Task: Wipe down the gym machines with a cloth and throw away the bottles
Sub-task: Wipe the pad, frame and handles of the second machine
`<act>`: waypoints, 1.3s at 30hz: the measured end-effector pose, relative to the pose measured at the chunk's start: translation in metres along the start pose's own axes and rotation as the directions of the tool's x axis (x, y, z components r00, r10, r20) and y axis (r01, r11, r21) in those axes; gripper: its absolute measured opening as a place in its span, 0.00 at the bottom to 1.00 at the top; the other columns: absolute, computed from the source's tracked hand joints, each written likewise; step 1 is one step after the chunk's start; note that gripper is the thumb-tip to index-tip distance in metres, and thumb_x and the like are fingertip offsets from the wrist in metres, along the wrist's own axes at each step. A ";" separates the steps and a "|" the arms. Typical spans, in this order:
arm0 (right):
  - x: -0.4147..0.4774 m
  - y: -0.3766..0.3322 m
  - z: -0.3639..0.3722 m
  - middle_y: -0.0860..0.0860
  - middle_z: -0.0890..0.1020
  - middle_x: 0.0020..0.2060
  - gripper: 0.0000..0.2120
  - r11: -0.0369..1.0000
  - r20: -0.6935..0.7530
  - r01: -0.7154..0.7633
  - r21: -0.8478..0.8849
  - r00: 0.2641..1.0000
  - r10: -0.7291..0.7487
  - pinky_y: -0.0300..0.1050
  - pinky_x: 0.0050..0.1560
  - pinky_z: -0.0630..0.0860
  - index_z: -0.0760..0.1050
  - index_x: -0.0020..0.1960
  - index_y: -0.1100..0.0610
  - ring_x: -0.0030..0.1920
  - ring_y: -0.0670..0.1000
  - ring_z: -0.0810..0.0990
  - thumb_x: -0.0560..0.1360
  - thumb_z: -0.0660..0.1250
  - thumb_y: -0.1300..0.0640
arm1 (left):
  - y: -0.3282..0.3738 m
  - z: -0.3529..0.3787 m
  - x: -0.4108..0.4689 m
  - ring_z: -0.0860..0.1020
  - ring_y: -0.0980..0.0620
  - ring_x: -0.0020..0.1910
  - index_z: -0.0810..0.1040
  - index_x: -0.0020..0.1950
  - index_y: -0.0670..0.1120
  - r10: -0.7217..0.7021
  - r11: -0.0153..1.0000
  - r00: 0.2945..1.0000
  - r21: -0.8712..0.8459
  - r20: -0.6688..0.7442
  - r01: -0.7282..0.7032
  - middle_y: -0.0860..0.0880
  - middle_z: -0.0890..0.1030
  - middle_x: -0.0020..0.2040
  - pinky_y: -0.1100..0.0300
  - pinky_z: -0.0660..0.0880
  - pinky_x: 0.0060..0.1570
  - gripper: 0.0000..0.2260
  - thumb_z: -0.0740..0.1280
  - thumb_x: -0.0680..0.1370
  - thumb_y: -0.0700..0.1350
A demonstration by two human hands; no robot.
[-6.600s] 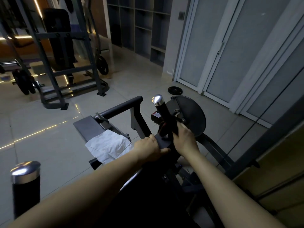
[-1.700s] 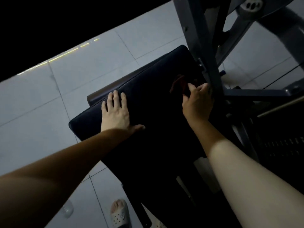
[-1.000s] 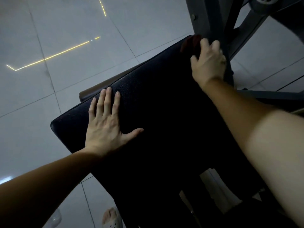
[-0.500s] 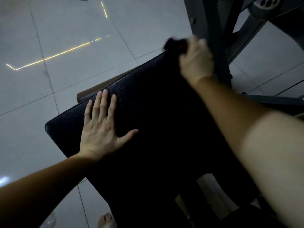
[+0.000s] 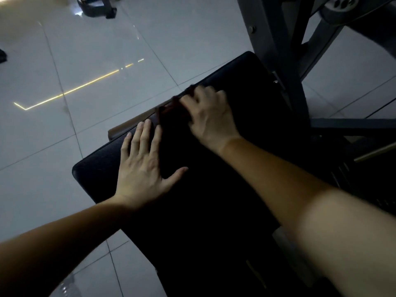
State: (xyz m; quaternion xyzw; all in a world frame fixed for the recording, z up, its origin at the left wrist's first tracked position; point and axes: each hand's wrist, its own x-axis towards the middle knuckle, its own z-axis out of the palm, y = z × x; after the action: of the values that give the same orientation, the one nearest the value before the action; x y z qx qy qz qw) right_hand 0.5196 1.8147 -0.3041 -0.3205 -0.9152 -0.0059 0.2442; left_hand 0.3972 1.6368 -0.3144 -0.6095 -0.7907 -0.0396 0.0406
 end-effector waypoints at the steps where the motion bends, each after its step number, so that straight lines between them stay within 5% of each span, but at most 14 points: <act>1: 0.007 0.021 -0.001 0.60 0.77 0.51 0.17 0.994 -0.021 -0.063 -0.088 0.998 0.061 0.55 0.48 0.70 0.77 0.58 0.55 0.50 0.63 0.76 0.69 0.67 0.57 | -0.010 -0.005 0.004 0.58 0.41 0.80 0.61 0.80 0.43 0.051 0.998 0.998 -0.029 -0.030 -0.052 0.40 0.61 0.80 0.44 0.55 0.78 0.44 0.56 0.75 0.73; 4: 0.016 0.070 -0.008 0.60 0.72 0.62 0.16 0.863 -0.088 -0.469 -0.187 0.883 0.460 0.61 0.63 0.67 0.71 0.63 0.54 0.62 0.62 0.71 0.75 0.64 0.59 | -0.050 -0.019 0.011 0.69 0.40 0.71 0.65 0.77 0.45 0.115 0.992 0.992 -0.046 -0.059 -0.118 0.42 0.71 0.73 0.42 0.58 0.76 0.42 0.59 0.73 0.73; 7: 0.023 0.058 -0.006 0.58 0.69 0.66 0.17 0.728 -0.092 -0.678 -0.102 0.735 0.672 0.61 0.68 0.65 0.71 0.64 0.52 0.67 0.61 0.68 0.76 0.66 0.56 | -0.061 -0.021 0.008 0.72 0.40 0.66 0.64 0.77 0.47 -0.129 0.986 0.990 -0.098 0.048 0.133 0.42 0.75 0.68 0.44 0.66 0.69 0.48 0.61 0.68 0.79; 11: 0.007 -0.048 0.018 0.59 0.75 0.58 0.16 0.840 -0.158 -0.543 0.003 0.829 0.537 0.57 0.56 0.70 0.74 0.57 0.54 0.58 0.62 0.73 0.72 0.63 0.48 | -0.058 -0.016 0.005 0.76 0.43 0.63 0.67 0.71 0.51 -0.148 0.974 0.988 -0.165 0.036 0.152 0.46 0.79 0.64 0.48 0.71 0.60 0.42 0.64 0.67 0.78; 16: -0.032 -0.109 0.023 0.57 0.76 0.46 0.19 0.995 -0.027 0.056 0.079 0.998 -0.054 0.53 0.44 0.70 0.76 0.51 0.54 0.46 0.61 0.75 0.65 0.61 0.46 | -0.078 -0.016 -0.004 0.77 0.42 0.64 0.70 0.72 0.49 -0.016 0.958 1.000 -0.285 -0.006 0.013 0.47 0.79 0.66 0.52 0.70 0.56 0.46 0.55 0.61 0.74; 17: -0.026 -0.086 0.019 0.57 0.77 0.47 0.19 0.997 -0.006 0.069 0.022 0.998 -0.069 0.53 0.45 0.71 0.76 0.53 0.54 0.46 0.61 0.76 0.65 0.62 0.48 | -0.082 -0.017 -0.006 0.74 0.43 0.68 0.67 0.76 0.49 0.014 0.962 0.999 -0.273 0.032 -0.005 0.47 0.76 0.71 0.53 0.69 0.61 0.49 0.53 0.61 0.75; 19: -0.005 -0.021 0.010 0.60 0.76 0.53 0.18 0.976 -0.058 -0.174 -0.129 0.984 0.168 0.57 0.51 0.73 0.75 0.59 0.55 0.53 0.64 0.76 0.71 0.65 0.51 | -0.091 -0.017 -0.010 0.71 0.46 0.73 0.62 0.80 0.49 0.061 0.966 0.998 -0.251 0.017 -0.055 0.48 0.71 0.76 0.54 0.67 0.67 0.51 0.51 0.63 0.77; 22: 0.005 0.048 -0.008 0.62 0.70 0.65 0.21 0.798 -0.059 -0.587 -0.133 0.809 0.585 0.61 0.66 0.67 0.67 0.70 0.56 0.65 0.65 0.69 0.80 0.61 0.50 | -0.092 -0.013 -0.008 0.75 0.44 0.67 0.72 0.72 0.48 0.042 0.940 0.997 -0.336 -0.068 -0.063 0.45 0.78 0.69 0.52 0.69 0.62 0.43 0.49 0.66 0.71; 25: 0.010 0.006 0.011 0.63 0.70 0.66 0.22 0.805 -0.111 -0.574 -0.149 0.819 0.563 0.59 0.65 0.66 0.66 0.70 0.58 0.65 0.65 0.69 0.80 0.58 0.48 | -0.093 -0.010 -0.001 0.76 0.45 0.65 0.80 0.66 0.48 -0.019 0.854 0.993 -0.519 -0.119 -0.046 0.46 0.81 0.66 0.53 0.71 0.64 0.32 0.54 0.71 0.63; 27: 0.002 -0.049 0.027 0.62 0.72 0.63 0.22 0.871 -0.159 -0.471 -0.142 0.879 0.450 0.57 0.61 0.69 0.69 0.67 0.57 0.62 0.64 0.72 0.78 0.58 0.46 | -0.098 -0.011 -0.005 0.77 0.48 0.67 0.83 0.64 0.48 -0.082 0.690 0.983 -0.722 -0.162 -0.061 0.47 0.82 0.65 0.52 0.70 0.69 0.27 0.58 0.72 0.57; 30: -0.022 -0.120 0.033 0.59 0.74 0.61 0.21 0.934 -0.146 -0.328 -0.142 0.940 0.308 0.54 0.59 0.69 0.70 0.65 0.54 0.60 0.61 0.73 0.77 0.59 0.44 | -0.103 -0.011 -0.005 0.80 0.41 0.61 0.84 0.54 0.45 -0.215 0.196 0.971 -0.979 -0.100 -0.057 0.39 0.84 0.57 0.44 0.75 0.66 0.17 0.62 0.73 0.50; 32: -0.045 -0.166 0.034 0.58 0.74 0.58 0.22 0.984 -0.092 -0.144 -0.107 0.987 0.134 0.54 0.56 0.69 0.70 0.64 0.53 0.58 0.60 0.73 0.75 0.60 0.42 | -0.104 -0.015 -0.004 0.81 0.38 0.61 0.81 0.58 0.40 -0.266 0.062 0.962 -0.997 -0.053 -0.038 0.35 0.83 0.56 0.48 0.78 0.58 0.15 0.62 0.78 0.47; 36: -0.076 -0.208 0.027 0.55 0.75 0.54 0.21 0.961 0.041 0.274 -0.027 0.961 -0.273 0.53 0.52 0.71 0.71 0.60 0.52 0.52 0.58 0.74 0.69 0.68 0.47 | -0.111 -0.022 -0.008 0.82 0.39 0.55 0.81 0.58 0.34 -0.332 0.065 0.943 -0.997 0.008 0.032 0.35 0.84 0.53 0.53 0.77 0.52 0.16 0.59 0.82 0.44; 39: -0.038 -0.120 0.018 0.56 0.75 0.57 0.18 0.981 0.013 -0.087 -0.176 0.996 0.090 0.52 0.56 0.73 0.71 0.61 0.51 0.56 0.59 0.75 0.72 0.65 0.52 | -0.122 -0.001 -0.018 0.84 0.45 0.52 0.86 0.49 0.44 -0.370 0.295 0.926 -0.955 -0.071 0.045 0.45 0.87 0.48 0.51 0.76 0.57 0.16 0.61 0.81 0.51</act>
State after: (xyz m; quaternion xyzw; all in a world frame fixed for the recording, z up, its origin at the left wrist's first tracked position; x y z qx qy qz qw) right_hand 0.4667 1.7004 -0.3202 -0.3812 -0.8985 -0.0721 0.2053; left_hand 0.2837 1.5884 -0.3173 -0.3973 -0.6777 -0.5802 -0.2150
